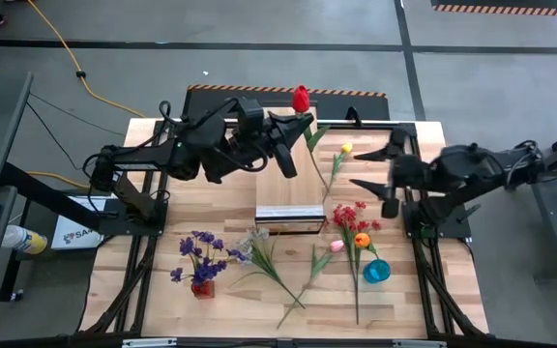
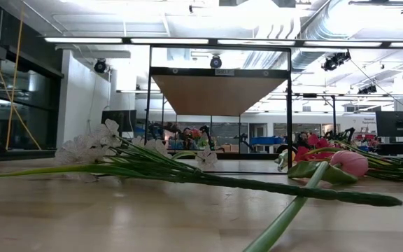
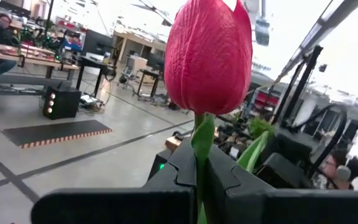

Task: Pick and place flowers into a vace then onto a shelf
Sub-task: Put the red tulip into the blue vase

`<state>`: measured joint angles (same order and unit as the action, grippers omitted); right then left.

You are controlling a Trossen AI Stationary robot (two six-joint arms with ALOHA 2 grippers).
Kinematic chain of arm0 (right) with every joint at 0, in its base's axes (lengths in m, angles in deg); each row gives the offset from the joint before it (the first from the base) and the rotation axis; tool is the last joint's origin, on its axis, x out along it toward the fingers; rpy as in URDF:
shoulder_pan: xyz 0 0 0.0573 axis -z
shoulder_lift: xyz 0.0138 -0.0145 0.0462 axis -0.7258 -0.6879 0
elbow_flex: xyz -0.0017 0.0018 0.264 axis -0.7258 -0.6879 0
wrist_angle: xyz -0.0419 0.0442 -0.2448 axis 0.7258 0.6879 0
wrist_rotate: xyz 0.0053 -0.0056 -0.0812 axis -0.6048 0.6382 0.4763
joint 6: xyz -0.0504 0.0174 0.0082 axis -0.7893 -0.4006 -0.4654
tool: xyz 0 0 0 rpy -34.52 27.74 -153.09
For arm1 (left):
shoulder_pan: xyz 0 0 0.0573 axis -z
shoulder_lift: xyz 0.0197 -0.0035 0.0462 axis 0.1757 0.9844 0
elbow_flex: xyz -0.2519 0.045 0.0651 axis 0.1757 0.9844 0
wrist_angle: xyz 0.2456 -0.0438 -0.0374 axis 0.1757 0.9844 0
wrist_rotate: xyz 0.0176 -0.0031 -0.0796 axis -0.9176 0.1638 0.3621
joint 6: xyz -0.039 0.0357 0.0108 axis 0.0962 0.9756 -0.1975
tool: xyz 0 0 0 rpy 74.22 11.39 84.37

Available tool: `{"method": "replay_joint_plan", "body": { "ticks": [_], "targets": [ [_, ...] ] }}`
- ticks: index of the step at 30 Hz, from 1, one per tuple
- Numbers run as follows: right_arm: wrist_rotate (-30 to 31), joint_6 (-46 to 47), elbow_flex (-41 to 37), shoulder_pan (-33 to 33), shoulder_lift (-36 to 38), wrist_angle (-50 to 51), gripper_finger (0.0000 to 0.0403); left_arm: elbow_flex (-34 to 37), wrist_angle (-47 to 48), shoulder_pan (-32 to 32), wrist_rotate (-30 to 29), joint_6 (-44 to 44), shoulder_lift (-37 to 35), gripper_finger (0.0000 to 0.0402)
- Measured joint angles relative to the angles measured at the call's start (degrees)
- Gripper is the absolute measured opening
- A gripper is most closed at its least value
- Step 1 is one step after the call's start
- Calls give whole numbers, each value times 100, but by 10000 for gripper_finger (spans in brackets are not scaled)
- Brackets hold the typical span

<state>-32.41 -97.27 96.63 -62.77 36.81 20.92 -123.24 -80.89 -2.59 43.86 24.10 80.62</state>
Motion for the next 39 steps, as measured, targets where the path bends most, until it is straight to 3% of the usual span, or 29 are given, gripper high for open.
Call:
{"method": "replay_joint_plan", "body": {
  "ticks": [11, 19, 26, 39],
  "targets": [
    [-1877, 11, 210, 1283, -735, -461, 230, 0, 294, 0, -2, -108, 2, 35],
    [-3213, 349, 210, 1766, -1126, -1142, 229, 0, 623, 0, -9, -147, 0, 35],
    [-3660, 548, 210, 1891, -1278, -1515, 228, 0, 757, -2, -13, -150, 74, 35],
    [-3801, 629, 208, 1891, -1305, -1639, 219, -1, 748, -3, -87, -193, 129, 35]
  ]
}}
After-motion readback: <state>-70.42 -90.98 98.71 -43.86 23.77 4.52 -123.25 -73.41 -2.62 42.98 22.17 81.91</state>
